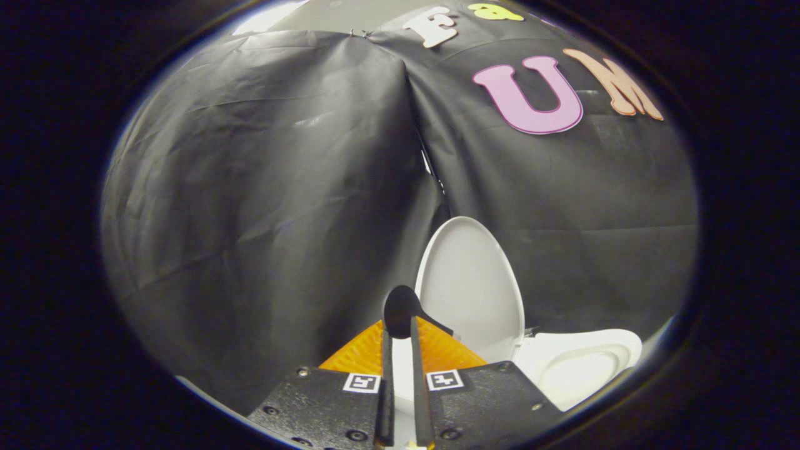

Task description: Open the toilet lid.

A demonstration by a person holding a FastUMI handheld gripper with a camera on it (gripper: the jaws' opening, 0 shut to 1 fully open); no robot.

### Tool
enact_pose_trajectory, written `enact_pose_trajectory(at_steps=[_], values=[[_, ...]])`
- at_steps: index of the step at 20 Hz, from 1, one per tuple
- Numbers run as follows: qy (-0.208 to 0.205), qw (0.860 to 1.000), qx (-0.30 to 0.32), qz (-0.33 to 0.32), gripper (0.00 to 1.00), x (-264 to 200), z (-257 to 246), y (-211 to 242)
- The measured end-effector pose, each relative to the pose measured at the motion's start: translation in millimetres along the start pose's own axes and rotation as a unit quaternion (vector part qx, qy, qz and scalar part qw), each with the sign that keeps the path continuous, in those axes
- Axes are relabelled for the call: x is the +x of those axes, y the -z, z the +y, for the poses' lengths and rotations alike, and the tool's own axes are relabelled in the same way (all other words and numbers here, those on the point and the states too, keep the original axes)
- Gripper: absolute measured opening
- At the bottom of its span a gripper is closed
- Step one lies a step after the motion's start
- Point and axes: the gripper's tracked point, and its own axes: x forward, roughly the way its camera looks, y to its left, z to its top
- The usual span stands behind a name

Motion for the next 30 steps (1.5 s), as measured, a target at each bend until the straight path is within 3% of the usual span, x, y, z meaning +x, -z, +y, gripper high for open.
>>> enact_pose_trajectory(at_steps=[2, 8, 13, 20, 25, 30], values=[[0.003, 1.0, 0.002, -0.007, 0.17, -1.3, -3.4, -1.6], [-0.015, 1.0, 0.002, 0.007, 0.39, -0.9, -2.8, 1.3], [-0.038, 0.998, -0.027, -0.035, 0.58, -20.9, 8.5, -22.8], [-0.011, 0.991, -0.042, -0.125, 0.59, -81.5, -25.3, -71.6], [0.053, 0.985, -0.052, -0.154, 0.59, -129.3, -90.6, -91.1], [0.111, 0.978, -0.02, -0.176, 0.6, -177.6, -164.0, -85.8]])
